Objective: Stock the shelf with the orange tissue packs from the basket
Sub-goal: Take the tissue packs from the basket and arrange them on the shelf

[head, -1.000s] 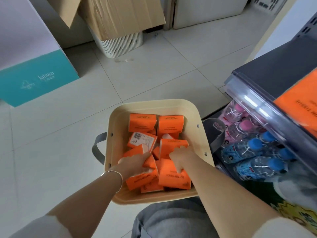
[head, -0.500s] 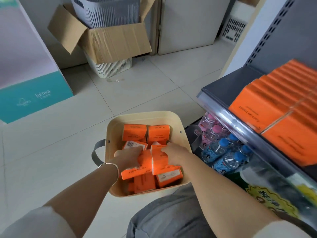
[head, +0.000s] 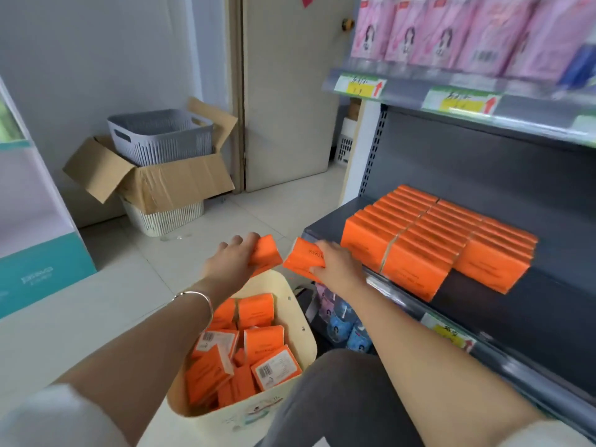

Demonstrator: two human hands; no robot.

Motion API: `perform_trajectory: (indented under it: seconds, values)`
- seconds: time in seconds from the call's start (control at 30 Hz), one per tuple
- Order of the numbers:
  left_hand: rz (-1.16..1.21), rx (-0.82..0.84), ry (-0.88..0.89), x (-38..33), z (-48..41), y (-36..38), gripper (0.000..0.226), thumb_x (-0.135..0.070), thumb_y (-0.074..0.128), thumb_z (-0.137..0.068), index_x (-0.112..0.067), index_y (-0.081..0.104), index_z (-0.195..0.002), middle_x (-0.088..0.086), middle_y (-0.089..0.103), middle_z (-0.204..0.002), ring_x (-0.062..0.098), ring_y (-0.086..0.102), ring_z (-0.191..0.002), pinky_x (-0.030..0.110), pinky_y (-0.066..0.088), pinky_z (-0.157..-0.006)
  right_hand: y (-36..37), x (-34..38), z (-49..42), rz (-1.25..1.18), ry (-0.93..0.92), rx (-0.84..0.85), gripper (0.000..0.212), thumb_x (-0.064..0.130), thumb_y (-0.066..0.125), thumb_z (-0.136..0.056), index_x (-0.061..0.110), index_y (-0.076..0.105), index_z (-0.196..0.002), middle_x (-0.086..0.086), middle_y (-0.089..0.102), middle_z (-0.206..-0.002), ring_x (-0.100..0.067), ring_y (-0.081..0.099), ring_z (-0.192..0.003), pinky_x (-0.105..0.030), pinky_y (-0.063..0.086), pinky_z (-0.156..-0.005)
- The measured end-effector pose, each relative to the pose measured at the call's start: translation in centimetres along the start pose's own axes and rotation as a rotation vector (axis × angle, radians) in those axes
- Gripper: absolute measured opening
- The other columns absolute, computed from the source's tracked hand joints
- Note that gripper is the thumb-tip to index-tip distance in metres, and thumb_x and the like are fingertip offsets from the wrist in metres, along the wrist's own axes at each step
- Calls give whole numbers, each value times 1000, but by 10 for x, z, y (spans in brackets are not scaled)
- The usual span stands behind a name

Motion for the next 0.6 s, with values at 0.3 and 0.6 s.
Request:
perform_trajectory:
  seconds: [0.3,0.6]
  values:
    - [-27,-244,248,-128,-7,-49,42,-16,50,-89,-28,42,-128,1,49,-124,28,44,-117,42,45,-85,-121,-62,66,5,209,-371,48,31,57,-91,23,41,-137,-1,50,-135,-28,46,-124,-41,39,-100]
    - [-61,-247,458,-224,-3,-33,53,-13,50,-88,-30,38,-137,4,46,-126,28,42,-119,44,42,-88,-157,-174,140,126,568,-500,51,29,56,-92,26,38,-139,-3,45,-136,-29,41,-125,-45,36,-98]
Point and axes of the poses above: each hand's wrist, its own z-axis away from the middle knuckle, its own y-axis out of the palm, x = y × z, the point moved 4 cm from there along -z, towards the middle knuckle
